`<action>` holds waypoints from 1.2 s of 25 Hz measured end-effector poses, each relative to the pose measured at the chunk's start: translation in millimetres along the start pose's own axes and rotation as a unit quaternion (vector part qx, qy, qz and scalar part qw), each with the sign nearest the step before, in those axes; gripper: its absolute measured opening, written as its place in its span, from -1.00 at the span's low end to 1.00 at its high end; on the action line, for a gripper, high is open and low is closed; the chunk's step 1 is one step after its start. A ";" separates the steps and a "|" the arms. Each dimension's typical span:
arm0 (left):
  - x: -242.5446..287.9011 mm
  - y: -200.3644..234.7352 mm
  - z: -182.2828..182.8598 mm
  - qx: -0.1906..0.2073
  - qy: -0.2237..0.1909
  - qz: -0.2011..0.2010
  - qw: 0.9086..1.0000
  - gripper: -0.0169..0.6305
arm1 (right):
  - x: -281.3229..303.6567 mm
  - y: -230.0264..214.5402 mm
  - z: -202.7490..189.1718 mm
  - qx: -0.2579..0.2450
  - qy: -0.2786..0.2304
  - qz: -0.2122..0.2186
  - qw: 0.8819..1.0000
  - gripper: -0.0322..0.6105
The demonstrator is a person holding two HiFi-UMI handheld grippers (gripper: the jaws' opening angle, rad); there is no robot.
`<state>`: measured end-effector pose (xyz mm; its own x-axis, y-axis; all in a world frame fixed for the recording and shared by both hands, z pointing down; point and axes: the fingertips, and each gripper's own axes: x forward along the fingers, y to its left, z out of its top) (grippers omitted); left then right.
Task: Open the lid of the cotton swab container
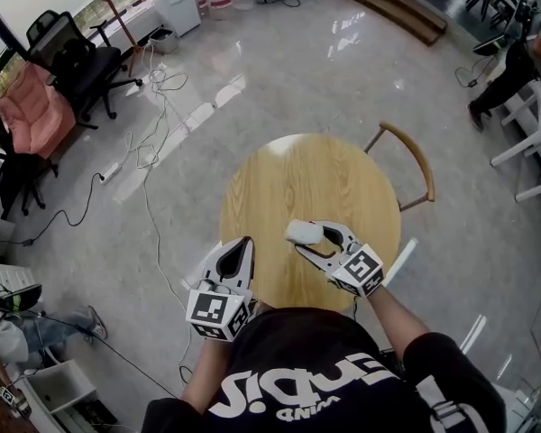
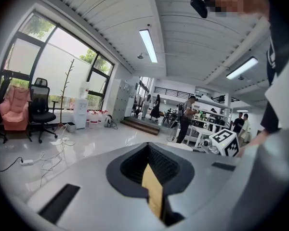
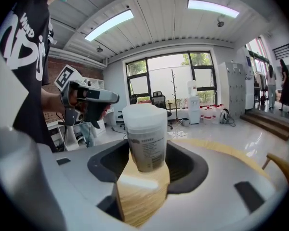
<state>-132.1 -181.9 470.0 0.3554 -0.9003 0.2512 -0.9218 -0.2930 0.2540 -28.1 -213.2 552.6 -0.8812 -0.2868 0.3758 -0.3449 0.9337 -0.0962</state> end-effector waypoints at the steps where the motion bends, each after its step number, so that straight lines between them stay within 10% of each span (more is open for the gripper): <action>1: 1.2 -3.3 1.3 0.004 -0.001 -0.008 1.000 -0.92 | -5.3 1.8 4.5 0.003 -0.002 0.000 1.000 -0.18; 21: 0.6 -53.1 21.6 0.076 -0.002 -0.141 0.987 -0.72 | -60.1 21.1 25.7 0.007 -0.013 -0.020 1.000 -0.18; 25: -0.7 -73.0 21.0 0.102 0.007 -0.192 0.976 -0.24 | -65.0 26.0 26.7 0.002 -0.010 -0.012 1.000 -0.19; 30: -5.4 -97.2 16.1 0.150 0.025 -0.254 0.955 -0.19 | -68.3 38.0 26.8 -0.006 -0.010 0.008 1.000 -0.19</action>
<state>-47.0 -153.8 429.0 0.7683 -0.6036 0.2131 -0.6291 -0.7734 0.0777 10.3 -163.8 498.5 -0.8926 -0.2767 0.3561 -0.3277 0.9404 -0.0905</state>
